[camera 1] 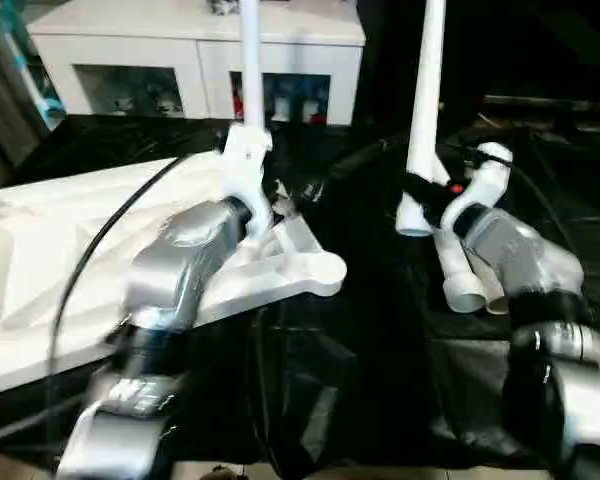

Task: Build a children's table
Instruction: Pick table leg

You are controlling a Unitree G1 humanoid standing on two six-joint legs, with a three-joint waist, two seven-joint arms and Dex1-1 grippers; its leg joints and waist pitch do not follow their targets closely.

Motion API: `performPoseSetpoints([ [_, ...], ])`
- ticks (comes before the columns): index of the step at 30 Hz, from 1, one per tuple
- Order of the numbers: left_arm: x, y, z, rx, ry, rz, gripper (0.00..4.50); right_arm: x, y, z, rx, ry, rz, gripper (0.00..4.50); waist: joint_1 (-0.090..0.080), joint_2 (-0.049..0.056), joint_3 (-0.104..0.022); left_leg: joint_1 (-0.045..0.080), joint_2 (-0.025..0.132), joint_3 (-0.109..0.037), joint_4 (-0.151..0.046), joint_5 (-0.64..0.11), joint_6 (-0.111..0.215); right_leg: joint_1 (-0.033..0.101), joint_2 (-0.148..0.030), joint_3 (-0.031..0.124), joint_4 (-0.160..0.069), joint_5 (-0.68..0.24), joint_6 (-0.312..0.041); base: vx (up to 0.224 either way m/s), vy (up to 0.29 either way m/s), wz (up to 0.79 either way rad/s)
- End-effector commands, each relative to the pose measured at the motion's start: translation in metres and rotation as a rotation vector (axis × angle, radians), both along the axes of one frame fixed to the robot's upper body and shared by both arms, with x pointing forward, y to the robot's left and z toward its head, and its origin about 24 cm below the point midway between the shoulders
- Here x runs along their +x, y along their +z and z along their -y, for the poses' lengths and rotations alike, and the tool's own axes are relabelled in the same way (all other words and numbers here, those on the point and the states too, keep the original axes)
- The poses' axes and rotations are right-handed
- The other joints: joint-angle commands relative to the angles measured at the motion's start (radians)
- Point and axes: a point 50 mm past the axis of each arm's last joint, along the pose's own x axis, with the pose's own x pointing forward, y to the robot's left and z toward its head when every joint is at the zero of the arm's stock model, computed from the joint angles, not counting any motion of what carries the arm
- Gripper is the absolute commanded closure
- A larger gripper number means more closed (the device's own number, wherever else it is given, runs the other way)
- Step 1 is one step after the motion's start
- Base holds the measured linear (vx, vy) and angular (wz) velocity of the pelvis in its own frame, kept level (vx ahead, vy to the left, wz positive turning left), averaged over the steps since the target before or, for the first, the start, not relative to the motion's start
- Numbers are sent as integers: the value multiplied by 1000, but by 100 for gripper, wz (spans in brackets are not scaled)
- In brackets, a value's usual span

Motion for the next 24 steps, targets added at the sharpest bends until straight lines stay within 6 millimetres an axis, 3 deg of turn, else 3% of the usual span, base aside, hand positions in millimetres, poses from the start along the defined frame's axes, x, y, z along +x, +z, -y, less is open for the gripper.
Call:
performPoseSetpoints([
  [1, 4, 8, 5, -152, -29, -66, 65, -9, 21, -16, 71, 153, 125, 262, 13, -15, -87, 16, 23, -12, -55, -133, 93, 62, -45, 32, -66, -73, -260, 0, 0, 0],
  [4, 7, 13, 13, -246, -91, -107, 65, -24, 25, -29, 142, 282, 184, 262, 22, -11, -82, 22, 24, -12, -57, -172, 90, 56, -46, 33, -79, -150, -246, 0, 0, 0],
  [8, 2, 15, 24, -275, -178, -124, 65, -33, 24, -38, 165, 351, 202, 262, 28, -9, -79, 24, 30, -18, -65, -188, 53, 52, -48, 33, -86, -232, -207, 0, 0, 0],
  [13, -4, 13, 35, -269, -247, -151, 65, -42, 29, -40, 187, 411, 229, 262, 35, -6, -79, 23, 32, -20, -70, -195, 33, 53, -48, 33, -85, -219, -197, 0, 0, 0],
  [17, -4, 12, 34, -288, -252, -170, 65, -49, 32, -40, 190, 464, 250, 262, 39, -8, -81, 20, 31, -20, -70, -175, 35, 57, -49, 33, -83, -179, -195, 0, 0, 0],
  [24, -3, 15, 31, -297, -271, -155, 82, -52, 29, -40, 162, 478, 241, 262, 41, -1, -82, 19, 30, -20, -70, -157, 39, 58, -50, 32, -82, -144, -205, 0, 0, 0],
])
